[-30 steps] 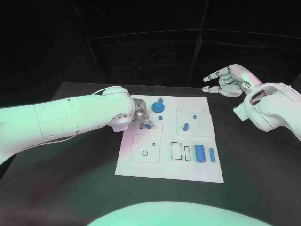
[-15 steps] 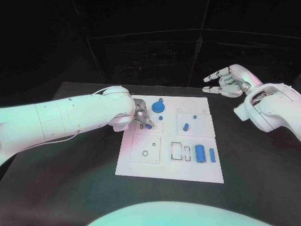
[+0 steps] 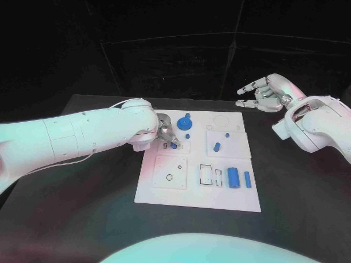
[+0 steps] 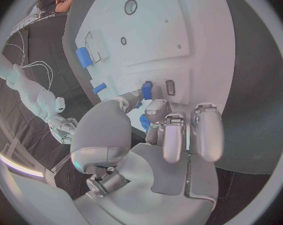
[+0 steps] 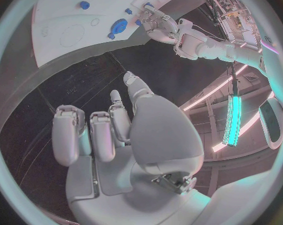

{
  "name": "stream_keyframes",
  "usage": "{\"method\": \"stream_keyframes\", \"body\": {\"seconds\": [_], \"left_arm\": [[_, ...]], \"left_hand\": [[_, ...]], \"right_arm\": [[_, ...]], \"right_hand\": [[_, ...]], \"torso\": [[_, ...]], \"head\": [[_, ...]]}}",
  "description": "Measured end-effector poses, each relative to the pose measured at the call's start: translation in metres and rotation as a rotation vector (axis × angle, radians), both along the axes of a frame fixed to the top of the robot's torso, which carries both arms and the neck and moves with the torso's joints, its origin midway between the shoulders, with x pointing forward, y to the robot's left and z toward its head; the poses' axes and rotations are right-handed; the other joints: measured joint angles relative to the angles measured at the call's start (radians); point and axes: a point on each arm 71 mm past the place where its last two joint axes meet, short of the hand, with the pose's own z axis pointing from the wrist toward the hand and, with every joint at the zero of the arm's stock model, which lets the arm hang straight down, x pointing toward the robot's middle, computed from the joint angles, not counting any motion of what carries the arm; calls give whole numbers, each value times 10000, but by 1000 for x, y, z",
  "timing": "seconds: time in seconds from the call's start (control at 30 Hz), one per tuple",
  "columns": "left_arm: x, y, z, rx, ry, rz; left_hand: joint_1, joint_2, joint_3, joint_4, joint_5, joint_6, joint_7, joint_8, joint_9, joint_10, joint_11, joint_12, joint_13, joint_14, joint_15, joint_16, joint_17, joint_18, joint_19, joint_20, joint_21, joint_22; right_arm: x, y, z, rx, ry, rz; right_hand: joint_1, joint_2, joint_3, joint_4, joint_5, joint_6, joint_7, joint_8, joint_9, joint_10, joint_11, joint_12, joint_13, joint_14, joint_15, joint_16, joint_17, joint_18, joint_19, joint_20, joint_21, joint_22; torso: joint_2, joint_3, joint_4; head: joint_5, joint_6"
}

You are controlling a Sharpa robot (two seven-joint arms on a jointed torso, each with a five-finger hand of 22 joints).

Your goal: Assemble the parts on the task board

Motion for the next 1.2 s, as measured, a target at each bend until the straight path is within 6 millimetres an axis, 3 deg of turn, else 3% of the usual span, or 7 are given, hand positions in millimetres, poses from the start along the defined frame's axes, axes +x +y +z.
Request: {"method": "stream_keyframes", "body": {"seconds": [0.37,0.6,0.73,0.87,1.2], "left_arm": [[0,0,-2,56,75,-2],[2,3,-2,94,93,63],[3,3,-3,105,92,84],[3,3,-3,105,92,83],[2,1,-3,87,97,40]], "left_hand": [[-432,37,-434,320,2,164,-17,0,-105,106,-37,86,86,-37,-37,0,0,2,0,0,83,66],[-989,68,-1624,734,-67,233,-16,43,-279,143,1,117,126,-37,-37,0,0,1,0,0,82,65],[-995,81,-2468,905,-200,233,-16,81,-414,143,1,128,136,-37,-37,0,0,0,0,0,82,65],[-803,273,-3091,1045,-458,268,-51,113,-525,142,1,128,153,-37,-37,0,0,0,0,0,82,64],[-598,478,-3666,1166,-503,268,-50,187,-649,178,-35,128,188,-36,-36,0,0,1,0,0,121,63]], "right_arm": [[-1,2,0,19,-5,53],[-1,3,1,43,-29,107],[-1,3,1,49,-42,122],[-2,4,1,56,-49,135],[-2,4,1,60,-54,138]], "right_hand": [[-40,40,-26,26,0,0,0,0,0,0,0,0,0,0,0,0,-1,0,0,-1,0,0],[-40,40,-27,27,0,0,0,0,0,0,0,1,0,0,0,0,-1,1,0,0,0,0],[-40,40,-26,27,0,0,0,0,0,0,0,1,0,0,0,-35,-2,0,0,0,0,0],[-56,57,-26,26,0,0,0,0,0,-37,-36,-42,0,0,0,-35,-2,1,-35,-36,0,0],[-80,80,-52,52,0,0,0,0,0,-37,-36,-69,0,0,0,-35,-3,0,-35,-36,-38,0]], "torso": [[-3,-1,0],[-6,-1,1],[-6,-1,4],[-6,-2,5],[-11,-2,12]], "head": [[-32,-12],[-46,-12],[-47,-23],[-55,-29],[-75,-52]]}}
